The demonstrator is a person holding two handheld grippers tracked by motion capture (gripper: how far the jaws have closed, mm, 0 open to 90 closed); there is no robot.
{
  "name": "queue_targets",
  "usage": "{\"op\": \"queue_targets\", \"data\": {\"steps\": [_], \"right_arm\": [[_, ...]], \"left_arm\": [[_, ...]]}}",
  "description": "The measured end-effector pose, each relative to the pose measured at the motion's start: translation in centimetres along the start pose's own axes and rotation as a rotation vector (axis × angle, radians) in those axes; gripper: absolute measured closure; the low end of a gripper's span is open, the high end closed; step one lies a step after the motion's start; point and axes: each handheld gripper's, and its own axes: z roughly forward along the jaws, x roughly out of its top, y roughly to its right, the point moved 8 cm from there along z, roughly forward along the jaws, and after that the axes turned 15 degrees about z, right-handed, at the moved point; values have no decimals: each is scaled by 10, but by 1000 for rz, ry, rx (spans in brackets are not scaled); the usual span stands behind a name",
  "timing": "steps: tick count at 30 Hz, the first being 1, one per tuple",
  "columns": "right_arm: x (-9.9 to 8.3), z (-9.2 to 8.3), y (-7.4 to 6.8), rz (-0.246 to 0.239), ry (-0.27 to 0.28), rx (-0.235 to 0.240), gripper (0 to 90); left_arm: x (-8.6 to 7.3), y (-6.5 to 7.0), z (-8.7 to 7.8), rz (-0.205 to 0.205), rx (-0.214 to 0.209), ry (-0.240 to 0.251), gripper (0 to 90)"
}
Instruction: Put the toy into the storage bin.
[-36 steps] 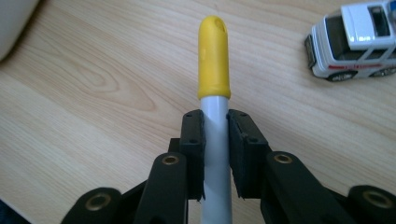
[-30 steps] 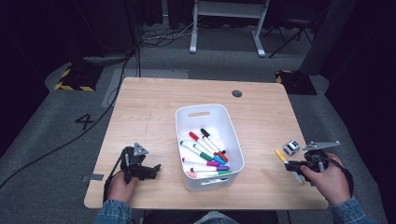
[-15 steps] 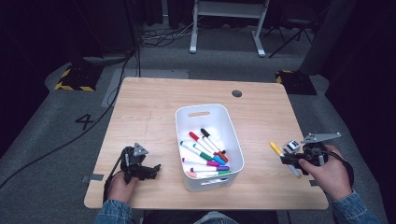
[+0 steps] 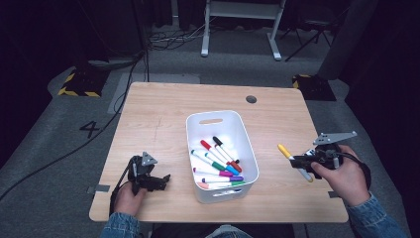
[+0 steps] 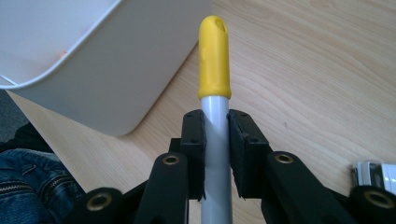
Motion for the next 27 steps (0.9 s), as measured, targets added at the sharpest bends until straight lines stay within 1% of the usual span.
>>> {"op": "queue_targets", "data": {"steps": [2, 3, 4, 5, 7, 9, 10, 15, 16, 18, 19, 20, 21, 22, 24, 26, 27], "right_arm": [[4, 1, -5, -7, -1, 10, 773], [9, 2, -10, -24, -2, 17, 773], [9, 2, -10, -24, -2, 17, 773], [11, 3, -13, -28, -2, 22, 773], [18, 4, -23, -55, -2, 35, 773], [20, 5, -25, -60, -3, 38, 773], [23, 6, -28, -63, -3, 45, 773], [33, 8, -38, -85, -8, 54, 773], [38, 9, -42, -96, -4, 60, 773], [39, 10, -44, -101, -3, 66, 773], [43, 11, -50, -107, -2, 75, 773], [43, 11, -50, -107, -2, 75, 773], [45, 13, -57, -113, -5, 90, 773], [45, 13, -57, -113, -5, 90, 773], [48, 16, -64, -127, -3, 106, 773], [49, 18, -70, -127, -6, 115, 773], [51, 20, -72, -137, -4, 124, 773]], "left_arm": [[0, 0, 0, 1, -3, -2, 0], [0, 0, 0, -1, -3, -3, 0], [0, 0, 0, -1, -3, -3, 0], [0, 0, 0, 0, 1, 1, 0], [0, 0, 0, -1, -1, -1, 0], [0, 0, 0, -1, 1, 1, 0], [0, 0, 0, -2, 0, -1, 0], [0, 0, 0, 0, 1, 1, 0], [0, 0, 0, -1, 1, 1, 0], [0, 0, 0, -1, 1, 1, 0], [0, 0, 0, 0, 1, 1, 0], [0, 0, 0, 0, 1, 1, 0], [0, 0, 0, -2, 0, -1, 0], [0, 0, 0, -2, 0, -1, 0], [0, 0, 0, -1, 1, 1, 0], [0, 0, 0, 0, 1, 1, 0], [0, 0, 0, -1, 1, 1, 0]]}}
